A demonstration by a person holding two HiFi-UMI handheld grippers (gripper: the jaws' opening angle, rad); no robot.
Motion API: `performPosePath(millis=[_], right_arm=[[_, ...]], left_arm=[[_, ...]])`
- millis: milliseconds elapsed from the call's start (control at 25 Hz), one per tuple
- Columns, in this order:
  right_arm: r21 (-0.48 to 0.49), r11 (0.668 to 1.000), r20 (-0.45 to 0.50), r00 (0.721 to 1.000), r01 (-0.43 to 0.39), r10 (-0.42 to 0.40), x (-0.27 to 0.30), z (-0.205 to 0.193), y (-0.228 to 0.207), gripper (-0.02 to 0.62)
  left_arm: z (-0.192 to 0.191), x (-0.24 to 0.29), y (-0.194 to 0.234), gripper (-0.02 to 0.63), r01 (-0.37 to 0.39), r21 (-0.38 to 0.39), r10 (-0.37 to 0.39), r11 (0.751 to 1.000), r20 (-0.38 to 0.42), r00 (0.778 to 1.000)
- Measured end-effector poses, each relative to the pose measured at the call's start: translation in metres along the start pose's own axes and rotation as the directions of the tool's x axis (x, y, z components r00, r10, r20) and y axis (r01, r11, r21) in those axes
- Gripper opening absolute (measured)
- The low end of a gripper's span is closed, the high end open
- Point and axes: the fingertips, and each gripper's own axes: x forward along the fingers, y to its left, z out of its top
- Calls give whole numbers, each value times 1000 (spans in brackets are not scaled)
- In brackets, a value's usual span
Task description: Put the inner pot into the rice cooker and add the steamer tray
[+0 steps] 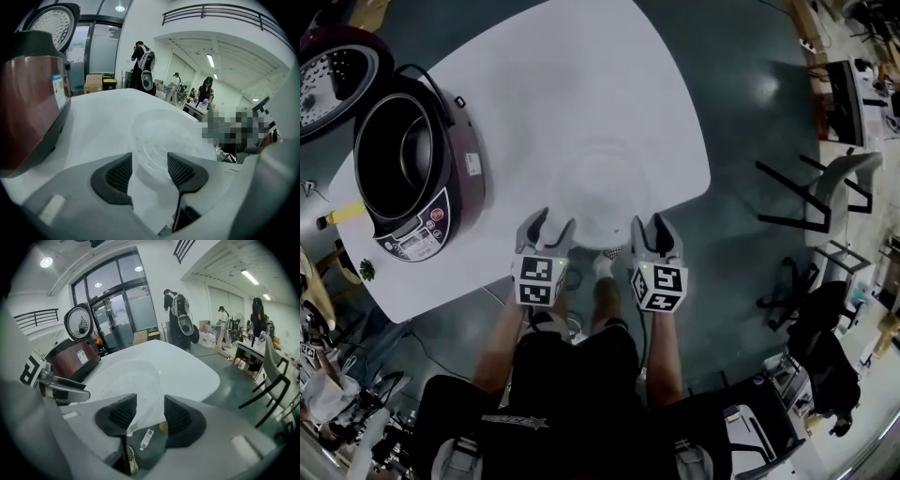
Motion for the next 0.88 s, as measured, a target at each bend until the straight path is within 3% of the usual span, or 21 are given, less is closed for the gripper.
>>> performPosePath(millis=[320,600,880], right_arm=[[-42,999,-18,1000,14,-15,3,-2,-1,107],[-46,999,-24,999,25,-26,-2,2,2,106],[-69,997,31,999,26,-24,-10,32,9,106]], left_arm=[[3,0,5,169,-19,-16,19,1000,8,1000],[7,-6,6,160,-23,-8,23,1000,17,1000],[35,-21,10,158,-39,9,38,999,83,996]])
